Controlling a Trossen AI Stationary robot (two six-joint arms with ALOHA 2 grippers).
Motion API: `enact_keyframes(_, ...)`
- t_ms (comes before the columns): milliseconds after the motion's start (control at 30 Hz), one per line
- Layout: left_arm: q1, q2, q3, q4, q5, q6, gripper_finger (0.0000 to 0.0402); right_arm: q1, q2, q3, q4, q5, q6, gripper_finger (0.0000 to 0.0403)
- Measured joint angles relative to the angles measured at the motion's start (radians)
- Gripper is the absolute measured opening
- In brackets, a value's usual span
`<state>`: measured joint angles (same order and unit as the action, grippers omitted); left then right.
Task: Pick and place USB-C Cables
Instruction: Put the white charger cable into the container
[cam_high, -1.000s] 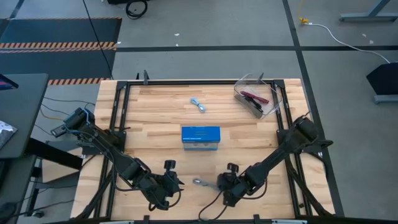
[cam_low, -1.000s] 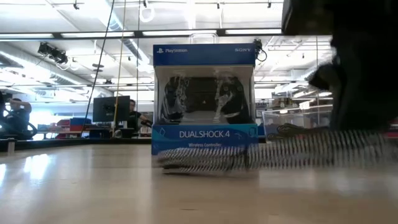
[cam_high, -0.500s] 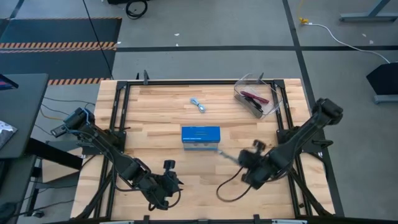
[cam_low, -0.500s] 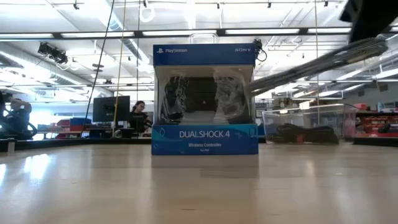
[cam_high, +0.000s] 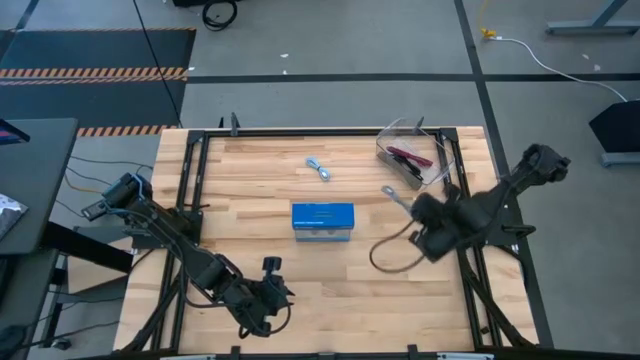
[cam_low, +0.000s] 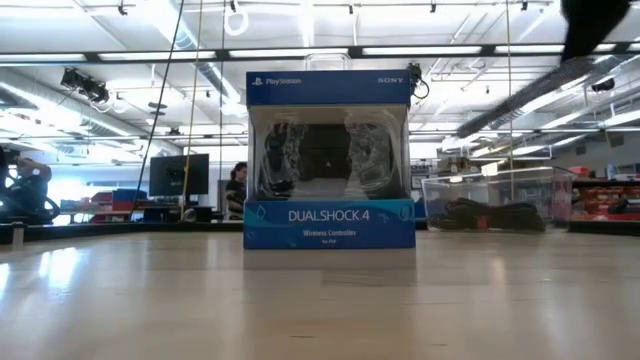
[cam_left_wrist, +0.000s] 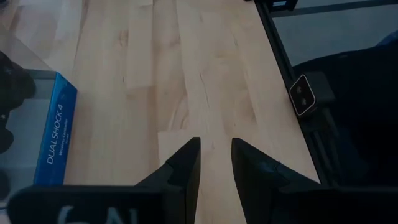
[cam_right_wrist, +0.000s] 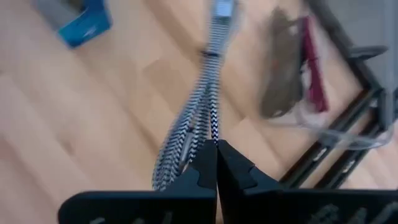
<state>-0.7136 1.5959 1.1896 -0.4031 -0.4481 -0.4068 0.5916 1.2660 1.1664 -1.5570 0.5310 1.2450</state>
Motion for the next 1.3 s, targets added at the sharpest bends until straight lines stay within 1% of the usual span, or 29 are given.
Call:
enact_keyframes(133, 0.004, 0.000, 0.000, -0.002, -0.002, 0.000, 0.0098, -0.133, -0.014, 0.008, -0.010, 0.054, -0.101, 0.0000)
enact_keyframes(300, 0.003, 0.000, 0.000, -0.006, -0.003, -0.001, 0.0098, -0.336, -0.009, 0.008, -0.012, 0.064, -0.240, 0.0000)
enact_keyframes(500, -0.004, 0.000, 0.001, -0.015, 0.000, -0.027, 0.0098, -0.543, -0.005, 0.008, -0.012, 0.079, -0.406, 0.0000)
enact_keyframes(700, -0.010, 0.000, 0.001, -0.020, 0.000, -0.027, 0.0098, -0.727, -0.005, 0.008, -0.011, 0.090, -0.570, 0.0000)
enact_keyframes(867, -0.009, 0.000, 0.001, -0.025, -0.001, -0.026, 0.0098, -0.859, -0.005, 0.008, 0.008, 0.090, -0.691, 0.0000)
enact_keyframes(1033, -0.003, 0.000, 0.001, -0.036, -0.024, -0.002, 0.0098, -0.964, -0.005, 0.008, 0.060, 0.051, -0.782, 0.0001)
enact_keyframes(1100, 0.000, 0.000, 0.001, -0.036, -0.028, 0.000, 0.0098, -0.988, -0.005, 0.008, 0.076, 0.031, -0.803, 0.0009)
enact_keyframes(1167, 0.006, 0.000, 0.001, -0.036, -0.029, 0.000, 0.0098, -1.002, -0.005, 0.008, 0.092, 0.012, -0.825, 0.0023)
enact_keyframes(1300, 0.019, 0.000, 0.001, -0.037, -0.030, 0.000, 0.0098, -1.013, -0.005, 0.008, 0.108, 0.005, -0.840, 0.0066)
